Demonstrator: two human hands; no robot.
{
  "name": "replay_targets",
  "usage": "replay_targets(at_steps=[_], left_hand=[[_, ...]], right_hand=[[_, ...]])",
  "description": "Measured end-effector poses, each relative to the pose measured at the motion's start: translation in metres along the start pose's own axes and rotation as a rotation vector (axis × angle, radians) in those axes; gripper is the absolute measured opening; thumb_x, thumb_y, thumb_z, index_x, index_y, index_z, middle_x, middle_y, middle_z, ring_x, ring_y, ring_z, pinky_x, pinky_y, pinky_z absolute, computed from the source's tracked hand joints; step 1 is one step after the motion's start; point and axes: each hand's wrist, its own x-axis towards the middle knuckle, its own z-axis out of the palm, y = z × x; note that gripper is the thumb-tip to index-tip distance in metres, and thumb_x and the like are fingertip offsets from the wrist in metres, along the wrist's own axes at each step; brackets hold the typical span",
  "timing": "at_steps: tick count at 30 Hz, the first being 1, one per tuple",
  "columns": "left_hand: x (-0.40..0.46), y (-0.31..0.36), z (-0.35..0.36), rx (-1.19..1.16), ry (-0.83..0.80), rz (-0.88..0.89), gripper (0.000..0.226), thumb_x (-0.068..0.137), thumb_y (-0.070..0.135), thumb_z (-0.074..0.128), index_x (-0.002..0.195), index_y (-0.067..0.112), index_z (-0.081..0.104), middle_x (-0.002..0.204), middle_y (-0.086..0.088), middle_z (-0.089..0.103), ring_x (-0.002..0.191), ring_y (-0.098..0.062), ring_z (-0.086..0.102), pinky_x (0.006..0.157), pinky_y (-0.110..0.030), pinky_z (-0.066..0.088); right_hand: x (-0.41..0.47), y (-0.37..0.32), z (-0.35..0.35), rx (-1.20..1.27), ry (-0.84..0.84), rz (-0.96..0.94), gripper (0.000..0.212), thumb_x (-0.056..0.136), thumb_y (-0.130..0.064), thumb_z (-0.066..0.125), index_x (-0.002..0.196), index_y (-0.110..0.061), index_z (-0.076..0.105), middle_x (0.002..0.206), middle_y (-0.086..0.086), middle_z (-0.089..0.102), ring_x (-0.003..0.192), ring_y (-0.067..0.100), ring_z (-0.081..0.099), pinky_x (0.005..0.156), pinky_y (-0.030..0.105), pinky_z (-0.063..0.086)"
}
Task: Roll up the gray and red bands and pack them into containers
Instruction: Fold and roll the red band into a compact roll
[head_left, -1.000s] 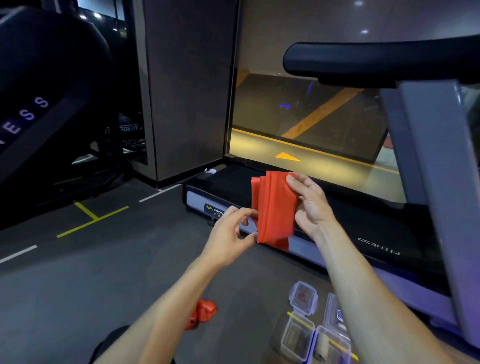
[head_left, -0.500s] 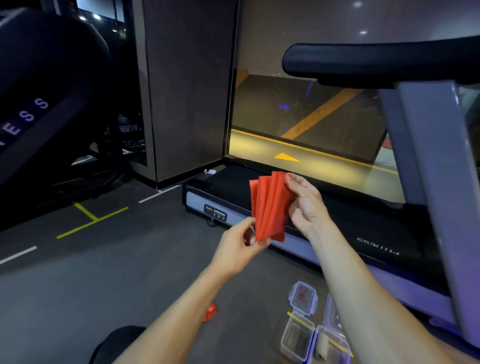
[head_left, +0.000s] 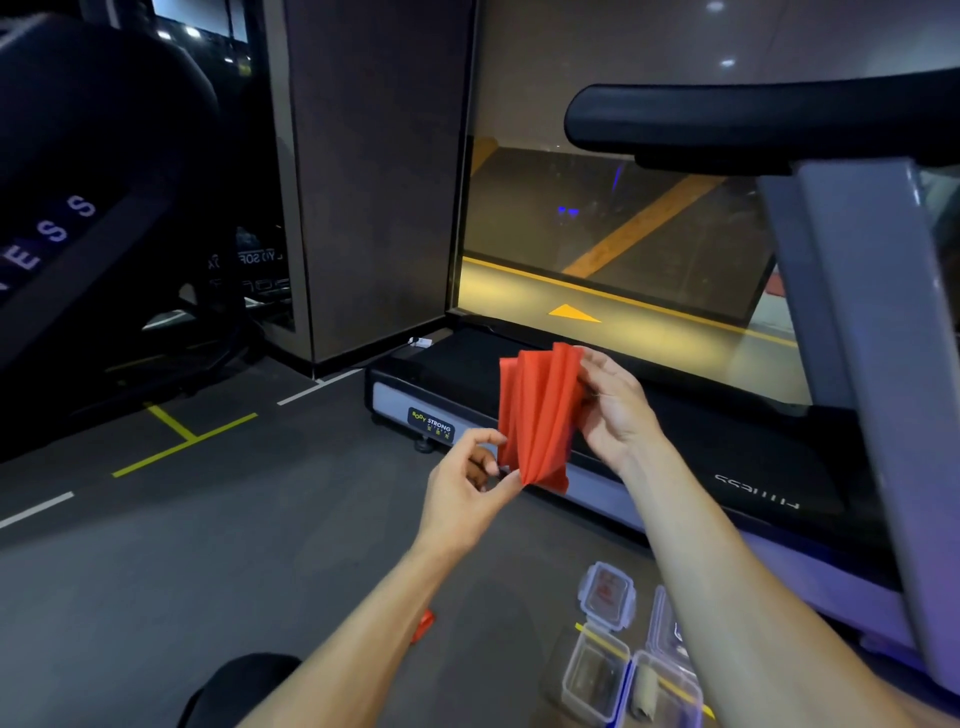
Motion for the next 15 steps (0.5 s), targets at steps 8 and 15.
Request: replay_targets(at_steps=[8,15], left_hand=[[0.008,-0.005,0.009,0.014,0.062,-0.05,0.021,0.082,0.006,0.083,0.093,0.012,0.066,0.072,0.003,0.054,0.059,-0.001,0.043,0.06,-0.013,0.04],[0.01,-0.014,0.011,0.116,0.111,0.008,0.024,0.083,0.015,0.083,0.097,0.026,0.067,0.094,0.003,0.065,0.078,-0.004,0.059,0.069,-0.013,0.044]], right_hand=[[0.0,0.001,0.002,0.009,-0.003,0.036,0.009,0.095,-0.012,0.069,0.104,-0.012,0.07,0.091,0.005,0.076,0.088,0.016,0.071,0.081,0.035,0.059],[0.001,-0.001,0.003,-0.002,-0.008,0.043,0.008,0.097,-0.011,0.066,0.105,-0.011,0.07,0.088,0.004,0.077,0.079,0.012,0.074,0.066,0.029,0.06]])
